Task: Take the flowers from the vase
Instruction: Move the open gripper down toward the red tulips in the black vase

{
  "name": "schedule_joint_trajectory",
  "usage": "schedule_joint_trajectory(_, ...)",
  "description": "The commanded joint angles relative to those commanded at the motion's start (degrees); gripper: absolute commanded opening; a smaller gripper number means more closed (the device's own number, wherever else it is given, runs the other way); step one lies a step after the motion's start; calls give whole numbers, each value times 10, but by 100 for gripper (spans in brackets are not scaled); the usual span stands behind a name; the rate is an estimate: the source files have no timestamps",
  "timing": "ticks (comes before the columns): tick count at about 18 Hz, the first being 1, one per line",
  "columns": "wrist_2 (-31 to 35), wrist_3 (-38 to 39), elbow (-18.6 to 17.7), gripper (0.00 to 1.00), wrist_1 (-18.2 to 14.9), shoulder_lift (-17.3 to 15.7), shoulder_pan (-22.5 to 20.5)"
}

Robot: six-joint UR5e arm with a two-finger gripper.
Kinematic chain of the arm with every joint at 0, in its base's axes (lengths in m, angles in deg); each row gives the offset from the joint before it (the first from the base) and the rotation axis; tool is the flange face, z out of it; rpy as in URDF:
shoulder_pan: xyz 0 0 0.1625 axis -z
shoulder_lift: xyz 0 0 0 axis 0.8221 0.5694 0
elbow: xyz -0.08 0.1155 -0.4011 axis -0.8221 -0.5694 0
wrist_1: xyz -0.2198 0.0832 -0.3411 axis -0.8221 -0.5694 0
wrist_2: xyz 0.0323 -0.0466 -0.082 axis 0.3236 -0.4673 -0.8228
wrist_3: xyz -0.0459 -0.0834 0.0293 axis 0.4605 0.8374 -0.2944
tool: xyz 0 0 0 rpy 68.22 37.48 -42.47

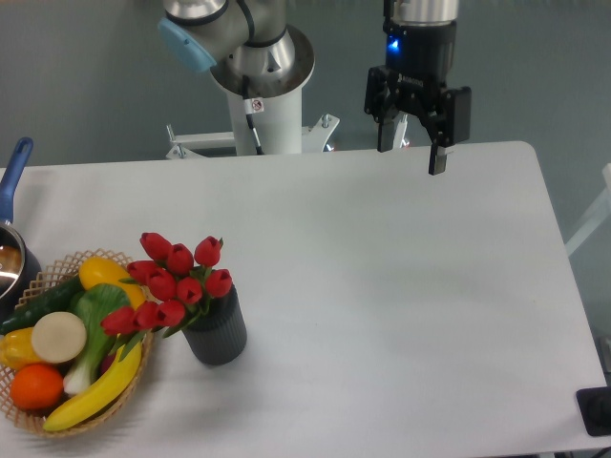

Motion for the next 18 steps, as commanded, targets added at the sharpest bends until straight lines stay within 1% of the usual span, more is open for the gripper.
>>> schedule_joint_trajectory(5, -22, 48, -1, 100, 2, 0, 2)
schedule_joint_trajectory(7, -35, 57, -11, 100, 3, -3, 5)
schedule_joint_trajectory(8, -40, 76, -21, 100, 10, -9, 7)
schedule_joint_trajectory(11, -58, 134, -54, 100, 70, -15, 7)
schedule_joint_trajectory(12, -63, 155, -61, 100, 77, -17, 7)
schedule_joint_trajectory(14, -85, 189, -68, 100, 78, -17, 7)
schedule_joint_trajectory(16, -122, 228, -76, 100, 78, -11, 7)
schedule_joint_trajectory(18, -148, 246, -81, 100, 79, -11, 7)
